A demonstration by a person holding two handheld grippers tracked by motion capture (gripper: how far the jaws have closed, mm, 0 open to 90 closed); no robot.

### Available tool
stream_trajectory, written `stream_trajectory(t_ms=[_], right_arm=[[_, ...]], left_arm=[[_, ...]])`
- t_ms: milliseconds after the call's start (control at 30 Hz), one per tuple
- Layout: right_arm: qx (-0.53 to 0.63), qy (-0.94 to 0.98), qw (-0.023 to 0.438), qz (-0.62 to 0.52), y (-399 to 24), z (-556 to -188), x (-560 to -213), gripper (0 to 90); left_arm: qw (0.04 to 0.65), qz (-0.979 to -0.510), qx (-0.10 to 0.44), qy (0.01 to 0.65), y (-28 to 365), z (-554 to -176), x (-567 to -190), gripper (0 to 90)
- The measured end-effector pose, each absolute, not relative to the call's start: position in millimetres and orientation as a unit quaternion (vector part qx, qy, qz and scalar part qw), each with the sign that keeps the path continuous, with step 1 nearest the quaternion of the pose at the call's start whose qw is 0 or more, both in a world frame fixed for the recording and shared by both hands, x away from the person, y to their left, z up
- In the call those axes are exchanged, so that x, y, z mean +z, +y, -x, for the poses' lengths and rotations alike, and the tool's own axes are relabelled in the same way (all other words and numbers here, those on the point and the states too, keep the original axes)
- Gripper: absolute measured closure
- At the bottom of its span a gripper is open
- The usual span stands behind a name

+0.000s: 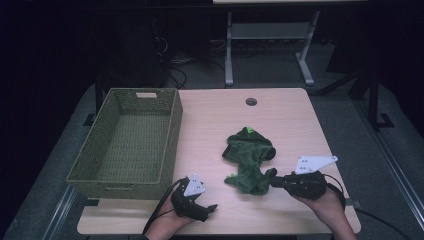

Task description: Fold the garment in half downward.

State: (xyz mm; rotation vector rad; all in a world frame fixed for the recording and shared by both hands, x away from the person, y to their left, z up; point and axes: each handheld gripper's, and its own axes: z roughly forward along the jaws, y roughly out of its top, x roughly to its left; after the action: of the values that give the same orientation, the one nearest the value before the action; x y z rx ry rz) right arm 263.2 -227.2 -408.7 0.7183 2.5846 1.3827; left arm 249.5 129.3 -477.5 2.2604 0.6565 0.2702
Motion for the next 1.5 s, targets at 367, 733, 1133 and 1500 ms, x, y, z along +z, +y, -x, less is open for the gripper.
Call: stream_trajectory(t_ms=[367,733,1133,1500], right_arm=[[0.449,0.867,0.045,-0.214,-188.4,-289.6,-411.6,84.1],[0.451,0.848,0.073,-0.270,-188.5,-312.2,-409.3,89.9],[0.364,0.888,0.015,-0.279,-160.8,-324.4,-452.0,90.0],[0.355,0.890,0.009,-0.287,-157.1,-323.5,-457.9,90.0]], left_arm=[[0.377,-0.884,0.106,0.257,129.2,-249.5,-477.5,12.5],[0.375,-0.885,0.107,0.254,129.5,-249.8,-477.3,12.5],[0.375,-0.885,0.106,0.255,129.4,-249.5,-477.4,12.6],[0.376,-0.884,0.107,0.256,126.9,-250.3,-477.5,12.3]])
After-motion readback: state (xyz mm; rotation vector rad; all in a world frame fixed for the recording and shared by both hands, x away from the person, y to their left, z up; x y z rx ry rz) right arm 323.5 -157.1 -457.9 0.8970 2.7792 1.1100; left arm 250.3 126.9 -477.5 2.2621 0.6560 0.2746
